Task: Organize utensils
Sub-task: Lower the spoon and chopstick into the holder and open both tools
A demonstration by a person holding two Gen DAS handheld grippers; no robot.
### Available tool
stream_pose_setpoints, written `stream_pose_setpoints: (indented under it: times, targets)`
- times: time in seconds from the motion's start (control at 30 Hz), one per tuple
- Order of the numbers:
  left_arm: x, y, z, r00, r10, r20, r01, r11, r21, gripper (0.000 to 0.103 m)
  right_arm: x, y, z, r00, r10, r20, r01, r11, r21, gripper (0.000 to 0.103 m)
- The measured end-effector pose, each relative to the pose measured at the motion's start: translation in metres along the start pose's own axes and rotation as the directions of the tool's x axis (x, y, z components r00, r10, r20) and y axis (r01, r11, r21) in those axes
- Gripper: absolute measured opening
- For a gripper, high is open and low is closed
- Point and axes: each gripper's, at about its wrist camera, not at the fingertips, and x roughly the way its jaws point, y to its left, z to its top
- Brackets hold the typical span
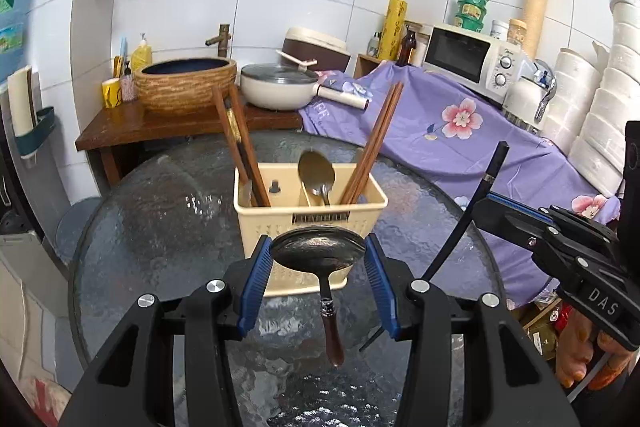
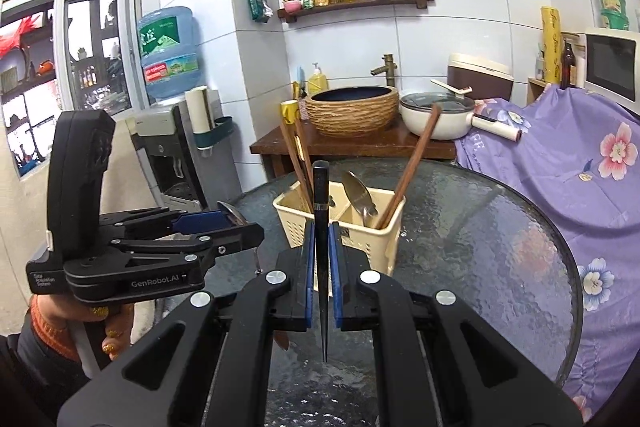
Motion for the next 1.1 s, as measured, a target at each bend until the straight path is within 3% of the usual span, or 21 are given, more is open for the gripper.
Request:
stream_pose_setpoints:
  times: [0.3,0.6,0.77,1.1]
  targets:
    - [-0.029,0.006,0.070,0.994,0.004,0.107,-0.004,1.000,0.005,0.046,-0.022,0.010,0.081,0.997,0.039,0.073,-0.034,0.998,-0.060,0.007]
    - [-0.016,0.009,0.137,0.981,0.079,0.176,-0.077,0.997,-0.020,0.046,-0.015,0.004,0.159,0.986,-0.034,0.161,0.044,0.997,-0.061,0.007]
    - [0.018,0.014,0.134,0.986,0.101,0.136,-0.096,0.995,-0.040,0.046,0.014,-0.008,0.156,0.983,-0.086,0.162,0.094,0.995,-0.040,0.007]
    - [0.075,0.024,0.083,0.990,0.138,0.032,-0.137,0.990,-0.043,0.046,0.082,-0.033,0.092,0.988,-0.130,0.079,0.130,0.991,0.012,0.008]
